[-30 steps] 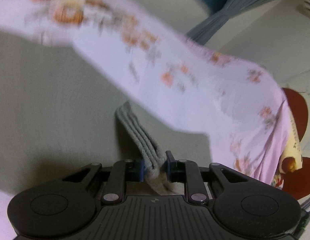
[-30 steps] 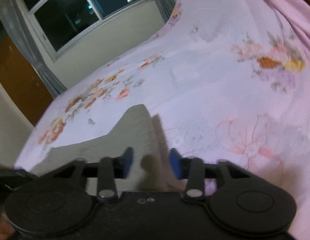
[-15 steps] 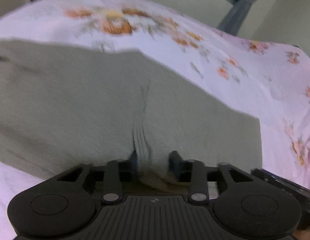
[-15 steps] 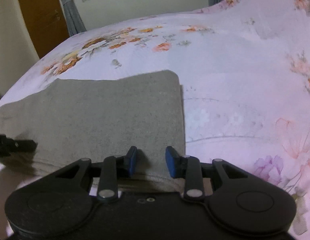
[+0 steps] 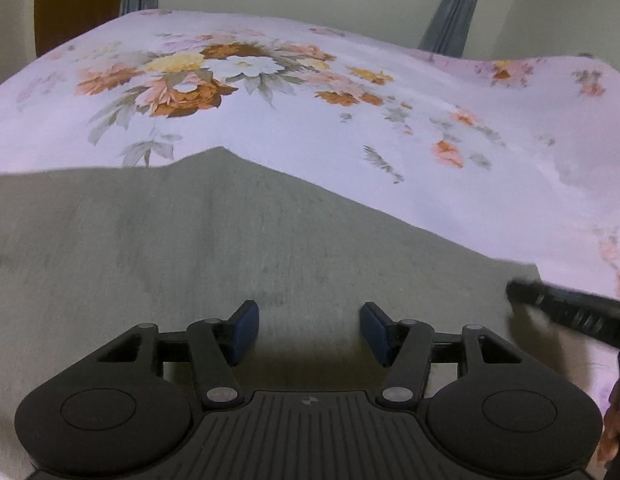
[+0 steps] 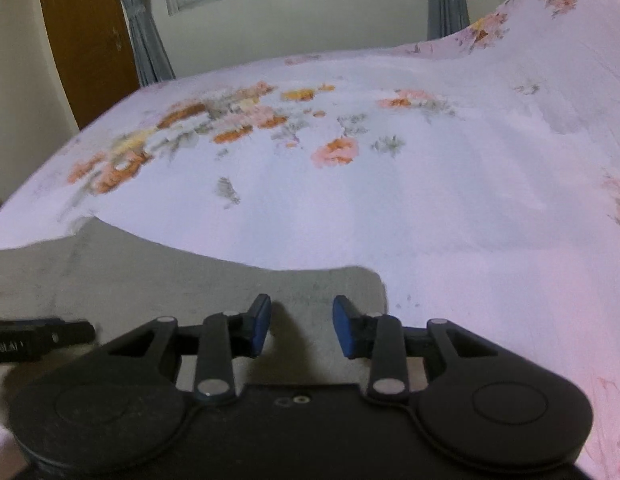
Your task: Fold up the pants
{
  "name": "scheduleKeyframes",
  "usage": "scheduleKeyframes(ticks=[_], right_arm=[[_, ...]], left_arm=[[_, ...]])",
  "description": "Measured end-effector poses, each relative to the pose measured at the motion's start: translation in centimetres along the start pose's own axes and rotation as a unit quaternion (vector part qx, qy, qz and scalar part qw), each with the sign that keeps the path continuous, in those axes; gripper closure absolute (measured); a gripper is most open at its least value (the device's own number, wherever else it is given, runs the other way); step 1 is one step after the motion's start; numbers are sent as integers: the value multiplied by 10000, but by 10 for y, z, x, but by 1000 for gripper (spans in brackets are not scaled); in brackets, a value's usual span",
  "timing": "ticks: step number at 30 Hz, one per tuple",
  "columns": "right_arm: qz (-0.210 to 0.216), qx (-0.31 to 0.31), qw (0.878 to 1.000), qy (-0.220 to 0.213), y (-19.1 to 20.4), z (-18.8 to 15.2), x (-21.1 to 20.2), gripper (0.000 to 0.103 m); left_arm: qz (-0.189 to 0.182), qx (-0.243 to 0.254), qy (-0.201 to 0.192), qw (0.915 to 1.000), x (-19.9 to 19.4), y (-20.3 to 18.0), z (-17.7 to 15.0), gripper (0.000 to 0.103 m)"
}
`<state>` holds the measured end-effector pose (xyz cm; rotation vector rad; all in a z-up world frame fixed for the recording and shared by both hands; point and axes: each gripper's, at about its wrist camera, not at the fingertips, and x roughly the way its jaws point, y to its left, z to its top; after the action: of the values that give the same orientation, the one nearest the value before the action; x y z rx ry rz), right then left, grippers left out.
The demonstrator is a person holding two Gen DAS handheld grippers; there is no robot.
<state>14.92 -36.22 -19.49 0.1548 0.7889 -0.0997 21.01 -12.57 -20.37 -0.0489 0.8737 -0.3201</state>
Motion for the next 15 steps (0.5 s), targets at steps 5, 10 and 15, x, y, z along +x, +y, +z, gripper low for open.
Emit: scheduleKeyframes(ticks=[5, 10, 15], right_arm=[[89, 36, 9999, -68, 1, 5, -7, 67], [194, -234, 9995, -25, 10, -21, -3, 66], [371, 44, 9993, -93, 14, -25, -29, 66]], left_arm=[[-23, 111, -134, 9998, -10, -4, 0, 46], [31, 503, -190, 9985, -9, -3, -23, 46], [-19, 540, -63, 9985, -33, -3, -37, 46]])
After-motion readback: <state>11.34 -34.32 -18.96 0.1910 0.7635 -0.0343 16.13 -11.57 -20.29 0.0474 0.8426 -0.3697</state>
